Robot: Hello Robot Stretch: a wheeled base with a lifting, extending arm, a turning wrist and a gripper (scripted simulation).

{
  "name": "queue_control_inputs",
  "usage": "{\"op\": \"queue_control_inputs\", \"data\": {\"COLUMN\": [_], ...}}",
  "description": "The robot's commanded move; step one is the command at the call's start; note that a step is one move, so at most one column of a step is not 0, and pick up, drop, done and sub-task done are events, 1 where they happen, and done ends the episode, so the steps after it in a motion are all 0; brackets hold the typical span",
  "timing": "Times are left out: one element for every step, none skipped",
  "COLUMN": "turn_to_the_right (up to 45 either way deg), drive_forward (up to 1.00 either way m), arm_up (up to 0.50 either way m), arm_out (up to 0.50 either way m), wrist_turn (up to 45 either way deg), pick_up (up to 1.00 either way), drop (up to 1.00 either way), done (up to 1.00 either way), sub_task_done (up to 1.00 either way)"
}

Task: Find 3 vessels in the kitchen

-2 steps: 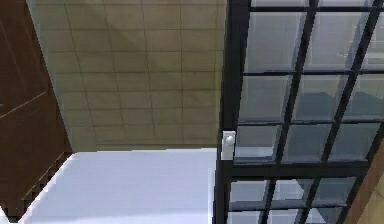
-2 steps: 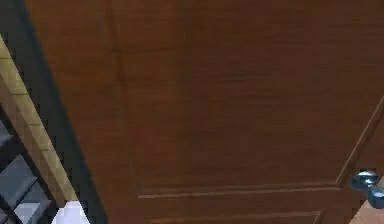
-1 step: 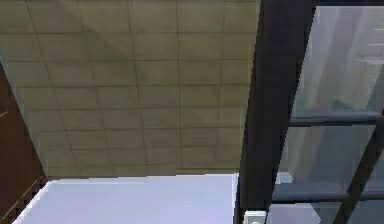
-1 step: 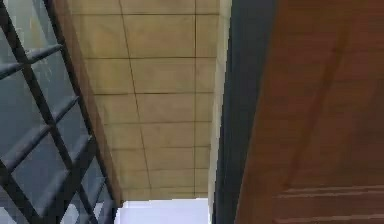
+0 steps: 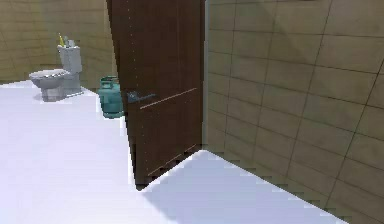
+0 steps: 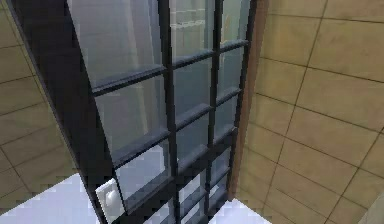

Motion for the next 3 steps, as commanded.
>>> {"op": "queue_control_inputs", "data": {"turn_to_the_right": [-3.0, 0.0, -39.0], "drive_forward": [0.0, 0.3, 0.0], "arm_up": [0.0, 0.0, 0.0], "arm_out": [0.0, 0.0, 0.0], "wrist_turn": [0.0, 0.0, 0.0], "pick_up": [0.0, 0.0, 0.0], "drop": [0.0, 0.0, 0.0], "done": [0.0, 0.0, 0.0], "sub_task_done": [0.0, 0.0, 0.0]}}
